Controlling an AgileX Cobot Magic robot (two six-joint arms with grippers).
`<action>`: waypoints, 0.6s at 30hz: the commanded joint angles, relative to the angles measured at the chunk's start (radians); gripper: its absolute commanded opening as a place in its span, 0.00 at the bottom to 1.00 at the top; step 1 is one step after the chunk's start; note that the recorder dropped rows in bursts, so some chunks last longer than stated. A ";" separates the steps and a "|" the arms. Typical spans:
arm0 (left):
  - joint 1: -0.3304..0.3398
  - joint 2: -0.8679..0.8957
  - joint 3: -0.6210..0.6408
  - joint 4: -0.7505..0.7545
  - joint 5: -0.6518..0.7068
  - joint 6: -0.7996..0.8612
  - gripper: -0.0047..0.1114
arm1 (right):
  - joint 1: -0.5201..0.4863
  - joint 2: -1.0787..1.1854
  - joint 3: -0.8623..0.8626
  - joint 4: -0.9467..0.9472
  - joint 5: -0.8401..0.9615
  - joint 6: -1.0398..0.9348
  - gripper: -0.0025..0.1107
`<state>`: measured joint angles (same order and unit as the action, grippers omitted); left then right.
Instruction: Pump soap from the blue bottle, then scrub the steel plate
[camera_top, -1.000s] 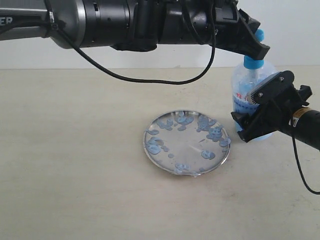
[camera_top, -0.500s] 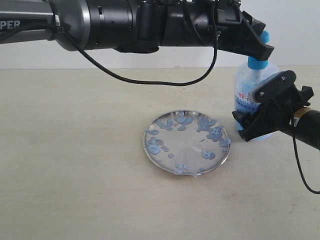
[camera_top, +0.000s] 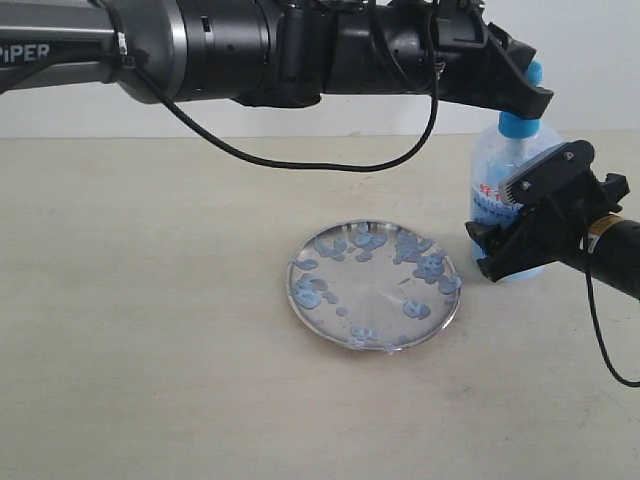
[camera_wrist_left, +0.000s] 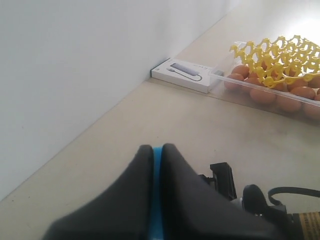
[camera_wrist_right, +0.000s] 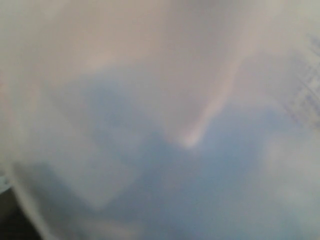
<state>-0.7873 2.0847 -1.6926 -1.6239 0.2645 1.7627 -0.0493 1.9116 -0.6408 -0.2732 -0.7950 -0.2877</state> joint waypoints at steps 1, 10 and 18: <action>-0.002 0.056 0.065 0.037 0.002 -0.012 0.08 | 0.000 -0.004 0.001 -0.019 -0.009 -0.032 0.02; -0.002 0.062 0.094 0.037 0.024 -0.012 0.08 | 0.000 -0.004 0.001 -0.019 -0.009 -0.032 0.02; -0.002 0.066 0.086 0.037 0.024 0.000 0.08 | 0.000 -0.004 0.001 -0.019 -0.009 -0.032 0.02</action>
<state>-0.7855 2.0827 -1.6503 -1.6468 0.3053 1.7627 -0.0493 1.9116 -0.6408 -0.2754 -0.7932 -0.2913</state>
